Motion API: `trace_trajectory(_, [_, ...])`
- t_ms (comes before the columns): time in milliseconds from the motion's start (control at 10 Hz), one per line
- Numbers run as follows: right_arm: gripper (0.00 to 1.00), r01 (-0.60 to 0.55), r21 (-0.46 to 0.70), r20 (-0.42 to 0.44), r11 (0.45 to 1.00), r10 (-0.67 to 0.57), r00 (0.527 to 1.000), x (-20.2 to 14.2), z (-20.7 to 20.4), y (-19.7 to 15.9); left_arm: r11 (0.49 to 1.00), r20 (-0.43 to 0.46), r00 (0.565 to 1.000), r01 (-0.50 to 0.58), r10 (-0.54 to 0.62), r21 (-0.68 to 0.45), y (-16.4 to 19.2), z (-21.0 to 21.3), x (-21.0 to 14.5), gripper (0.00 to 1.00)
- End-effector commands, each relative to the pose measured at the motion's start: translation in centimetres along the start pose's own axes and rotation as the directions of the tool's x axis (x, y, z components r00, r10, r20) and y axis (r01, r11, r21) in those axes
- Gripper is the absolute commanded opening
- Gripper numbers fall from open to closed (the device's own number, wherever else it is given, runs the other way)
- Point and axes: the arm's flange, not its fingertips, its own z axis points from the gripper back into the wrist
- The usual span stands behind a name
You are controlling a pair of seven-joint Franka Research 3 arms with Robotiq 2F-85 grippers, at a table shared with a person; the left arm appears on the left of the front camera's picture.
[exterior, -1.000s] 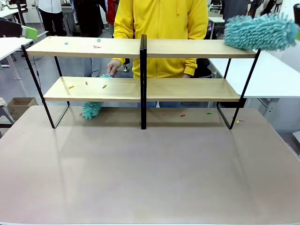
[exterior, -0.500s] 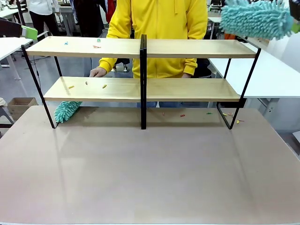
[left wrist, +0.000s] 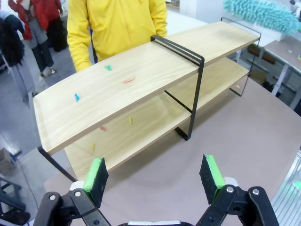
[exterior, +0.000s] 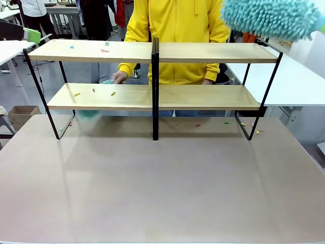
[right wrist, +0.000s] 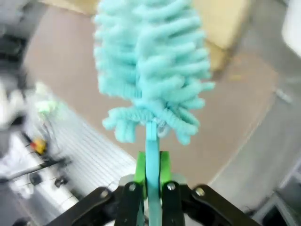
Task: Clean the shelves.
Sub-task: Clean a randomly selected level of the Shelf with the Duster.
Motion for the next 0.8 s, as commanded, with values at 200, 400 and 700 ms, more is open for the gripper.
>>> trace_trajectory(200, [0.12, -0.274, 0.339, 0.108, 0.900, 0.252, 0.962, -12.2, 9.6, -1.0, 1.000, -0.001, 1.000, 0.009, -0.009, 0.000, 0.0, 0.0, -0.2, 1.00])
trace_trajectory(400, [0.12, -0.408, 0.345, 0.130, 0.845, 0.387, 0.913, -18.5, 9.1, -0.8, 1.000, -0.001, 1.000, 0.009, -0.009, 0.000, 0.0, 0.0, -0.2, 1.00])
trace_trajectory(700, [0.12, -0.345, 0.343, 0.132, 0.874, 0.319, 0.938, -18.0, 9.4, -0.1, 1.000, -0.001, 1.000, 0.009, -0.009, 0.000, 0.0, 0.0, -0.2, 1.00])
